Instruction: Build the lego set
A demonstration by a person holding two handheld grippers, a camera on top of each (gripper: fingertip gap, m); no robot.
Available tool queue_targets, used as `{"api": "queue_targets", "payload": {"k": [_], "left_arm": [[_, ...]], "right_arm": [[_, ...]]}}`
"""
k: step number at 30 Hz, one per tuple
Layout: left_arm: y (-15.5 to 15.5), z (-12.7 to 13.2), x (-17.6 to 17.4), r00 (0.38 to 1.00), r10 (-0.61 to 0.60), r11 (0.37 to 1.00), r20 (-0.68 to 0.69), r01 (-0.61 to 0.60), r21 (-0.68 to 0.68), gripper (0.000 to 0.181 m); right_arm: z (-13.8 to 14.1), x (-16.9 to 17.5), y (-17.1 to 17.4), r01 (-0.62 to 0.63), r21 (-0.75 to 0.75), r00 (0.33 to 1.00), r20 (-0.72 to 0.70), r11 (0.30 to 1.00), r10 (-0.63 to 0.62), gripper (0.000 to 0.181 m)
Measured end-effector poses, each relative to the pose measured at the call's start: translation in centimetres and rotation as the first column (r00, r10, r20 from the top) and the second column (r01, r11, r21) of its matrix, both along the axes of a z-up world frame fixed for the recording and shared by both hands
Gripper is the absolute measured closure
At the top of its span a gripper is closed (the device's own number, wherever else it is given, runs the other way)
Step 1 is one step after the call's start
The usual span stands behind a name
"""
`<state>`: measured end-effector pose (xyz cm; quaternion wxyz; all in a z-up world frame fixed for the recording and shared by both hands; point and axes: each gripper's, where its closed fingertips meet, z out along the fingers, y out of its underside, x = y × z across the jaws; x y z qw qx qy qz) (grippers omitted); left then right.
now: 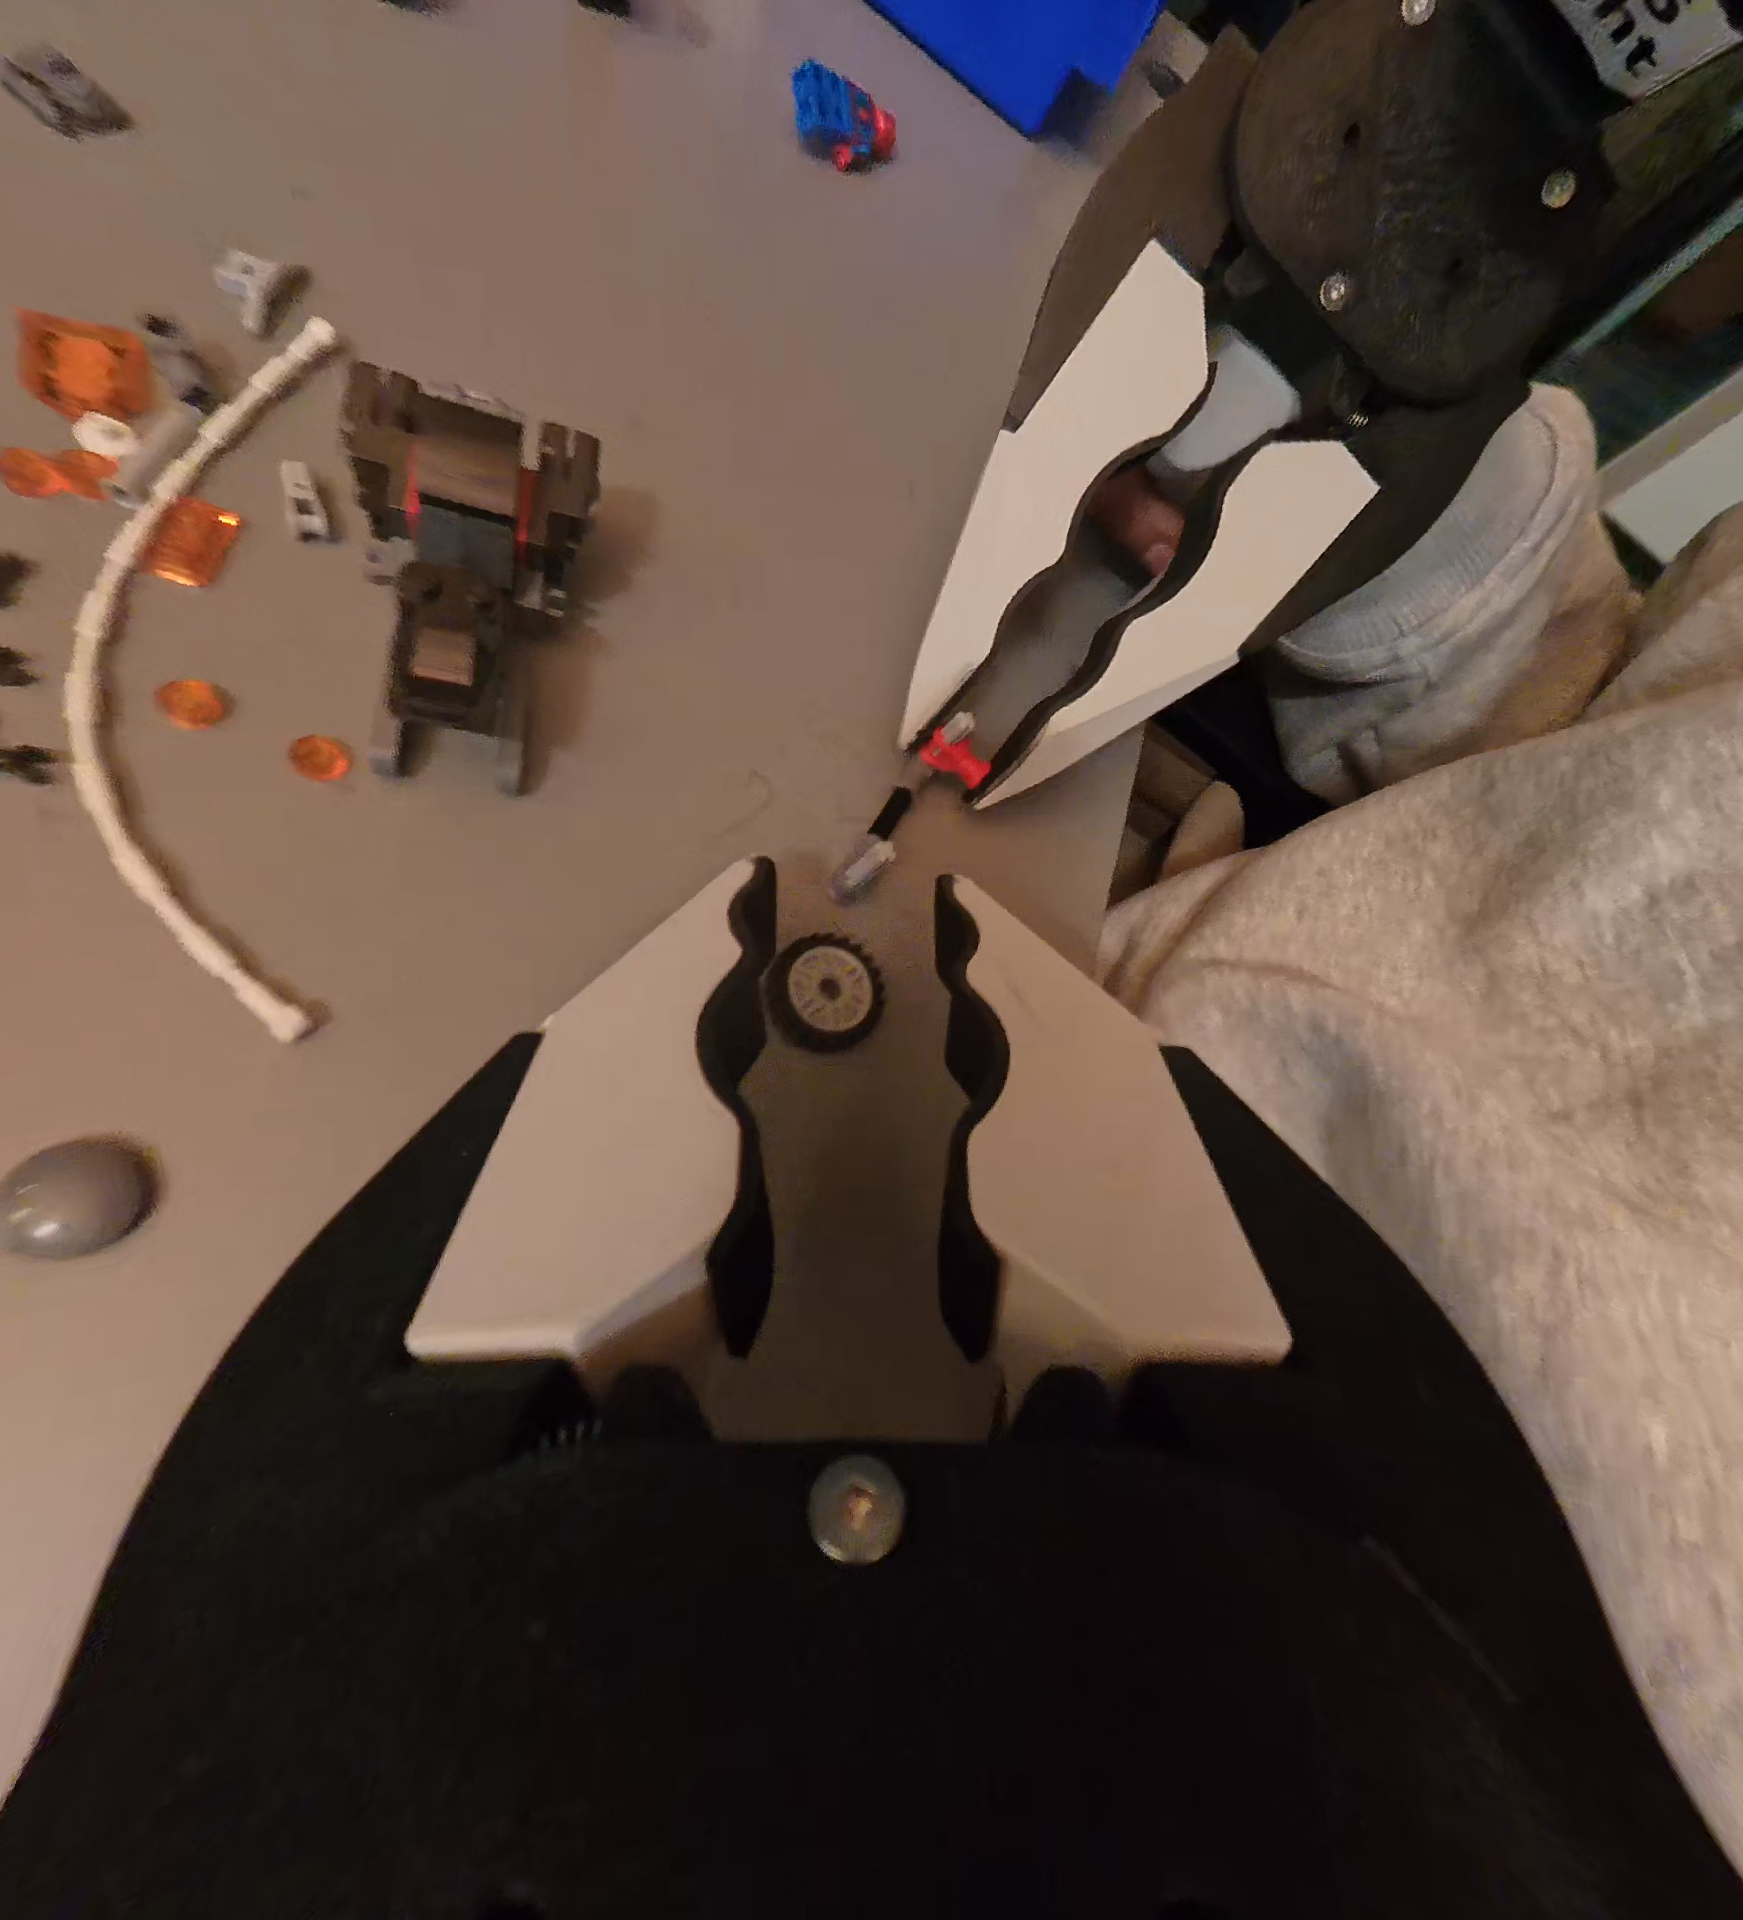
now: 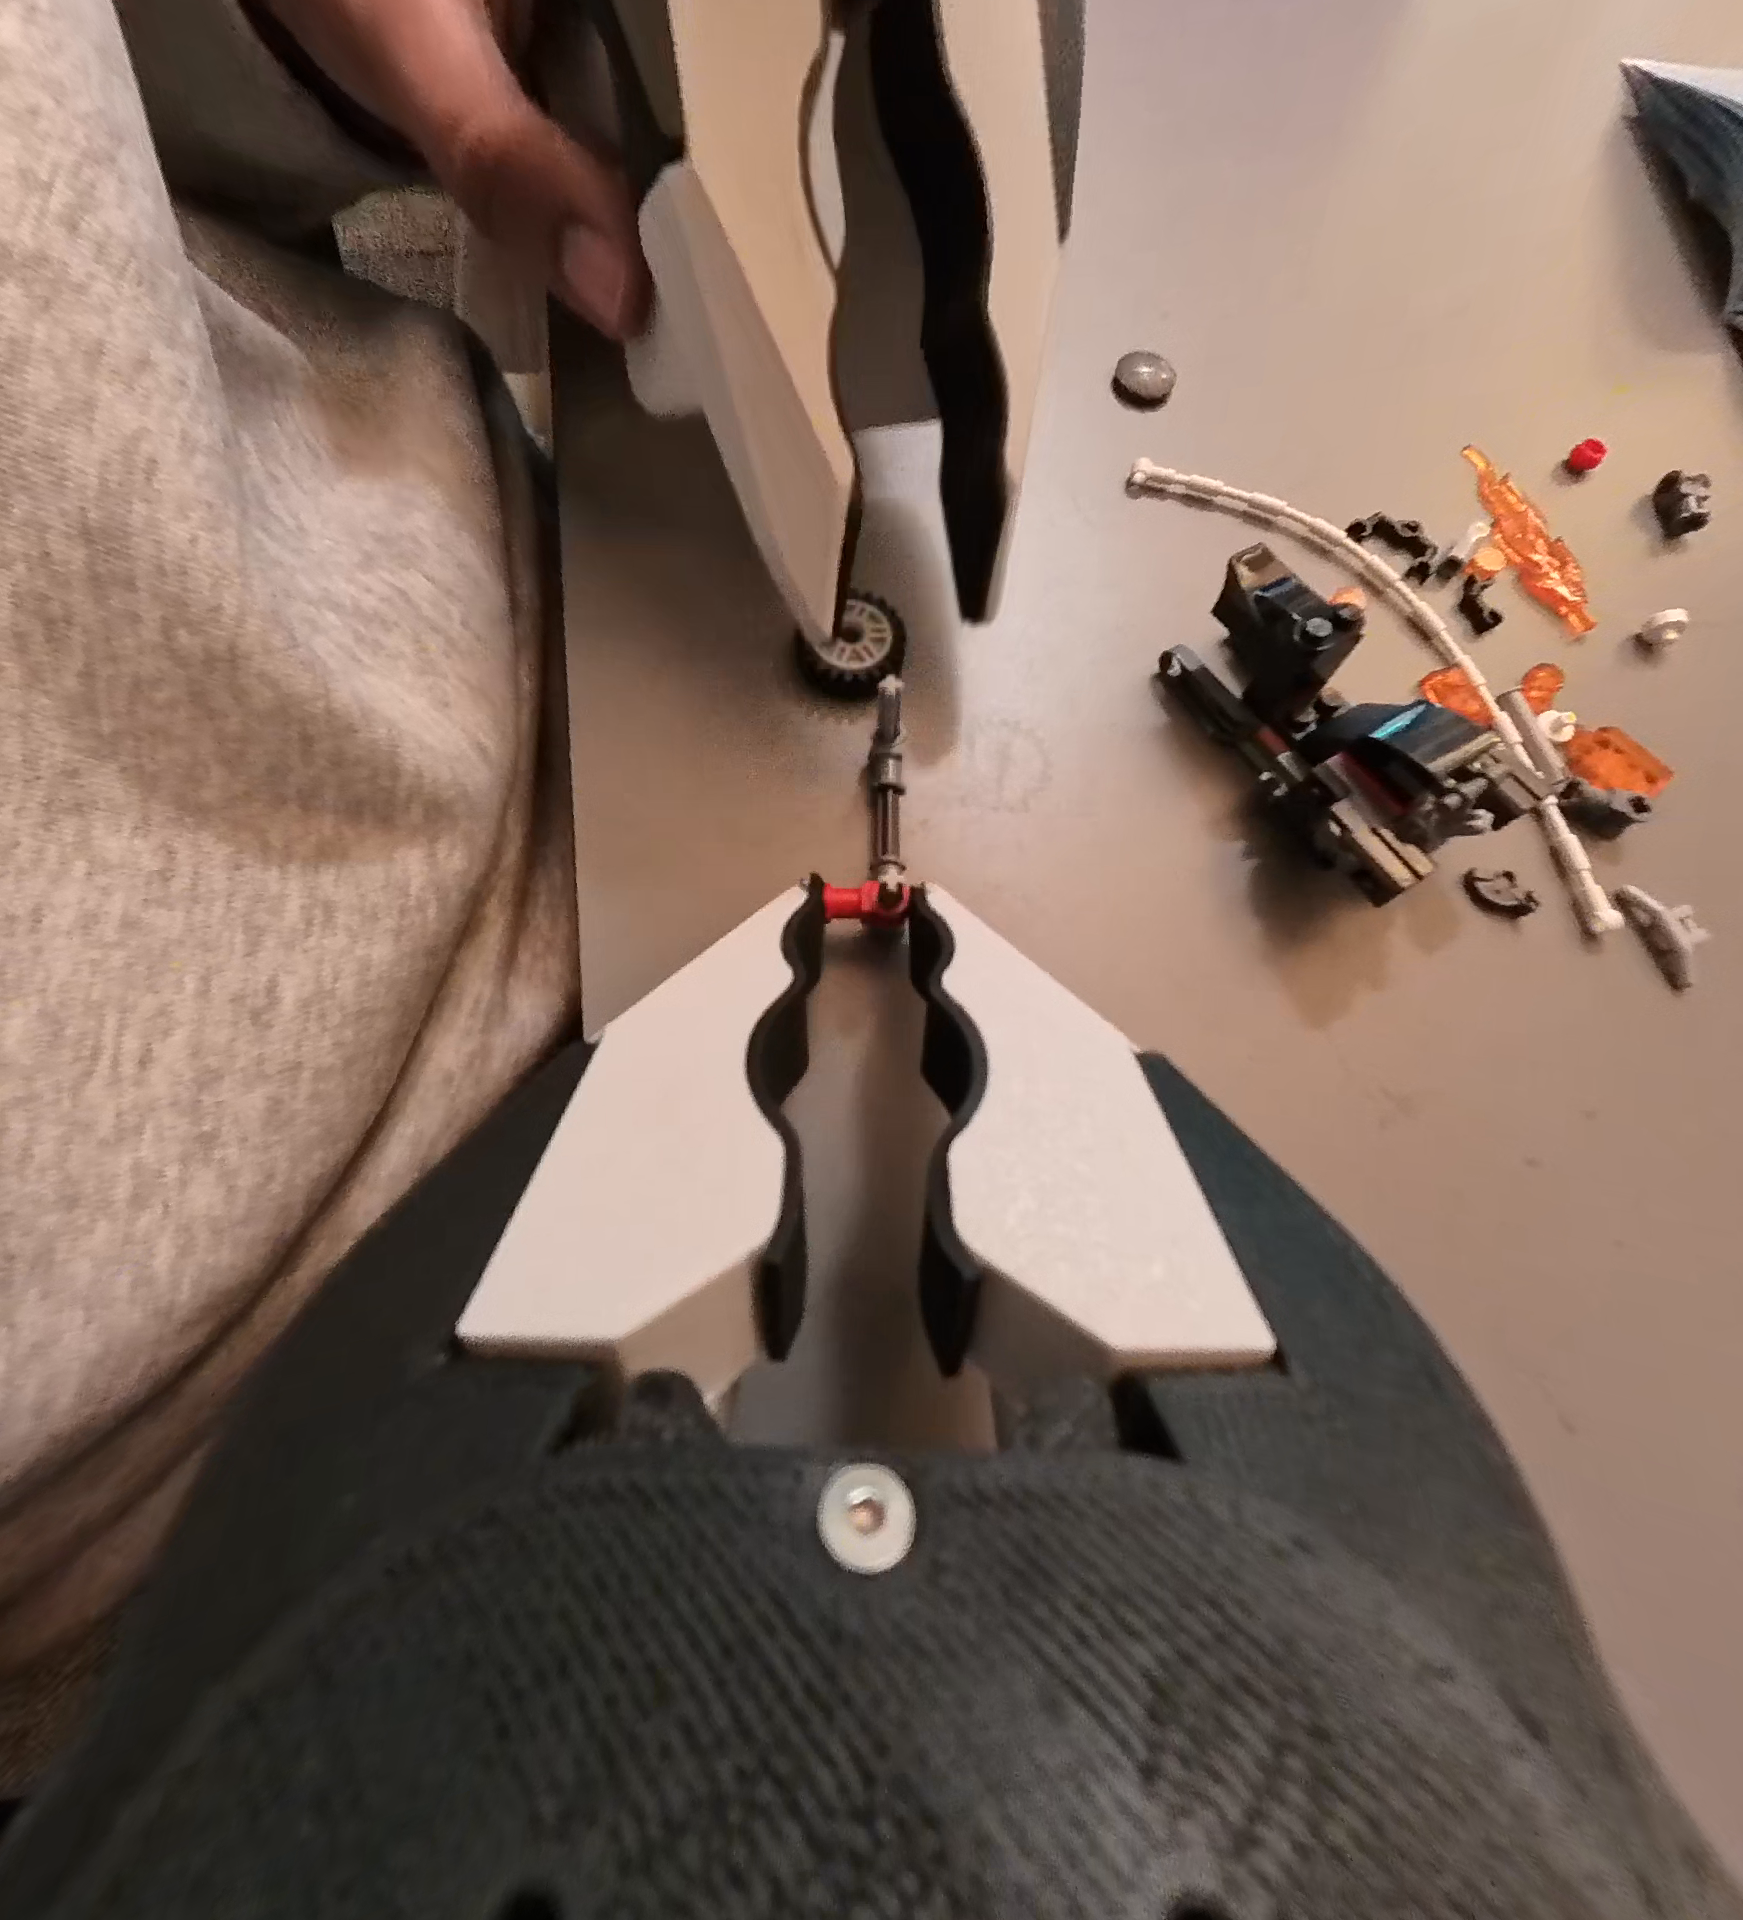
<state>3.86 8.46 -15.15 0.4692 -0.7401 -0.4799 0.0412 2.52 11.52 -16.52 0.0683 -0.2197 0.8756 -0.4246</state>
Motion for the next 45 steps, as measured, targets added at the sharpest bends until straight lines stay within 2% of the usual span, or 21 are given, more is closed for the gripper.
{"api": "queue_targets", "payload": {"k": [4,10,14,16,19,26,34,45], "left_arm": [[-1.3,0.5,0.6,0.999,-0.006,0.998,-0.033,0.004,-0.066,0.148],[-1.3,-1.9,1.7,0.996,-0.087,0.975,0.018,0.089,-0.206,0.145],[-0.9,-2.0,1.4,0.996,-0.089,0.976,0.004,0.087,-0.197,0.149],[-1.0,-2.1,1.5,0.996,-0.092,0.975,0.005,0.091,-0.203,0.158],[-1.2,-1.7,1.3,0.996,-0.086,0.977,-0.023,0.08,-0.196,0.158],[-1.1,1.5,0.6,0.995,-0.032,0.999,-0.095,0.035,0.03,0.158],[0.2,0.9,0.5,0.995,-0.055,0.998,-0.089,0.054,-0.018,0.158],[0.2,0.1,0.4,0.996,-0.053,0.995,-0.069,0.046,-0.094,0.158]], "right_arm": [[0.0,-0.1,-0.1,0.009,0.003,1.0,0.008,1.0,-0.01,0.167],[-0.1,-0.4,-0.2,0.026,0.009,1.0,0.013,1.0,-0.026,0.167],[-0.1,-0.4,-0.2,0.024,0.014,1.0,0.017,1.0,-0.025,0.167],[-0.1,-0.4,-0.2,0.024,0.015,1.0,0.019,1.0,-0.024,0.167],[-0.1,-0.4,-0.2,0.024,0.016,0.999,0.022,1.0,-0.025,0.167],[-0.2,0.0,-0.6,0.014,0.01,1.0,0.009,1.0,-0.014,0.167],[-0.2,0.4,-0.9,0.006,0.004,1.0,-0.005,1.0,-0.006,0.167],[-0.1,0.6,-1.0,0.0,0.002,1.0,-0.01,1.0,0.0,0.167]]}}
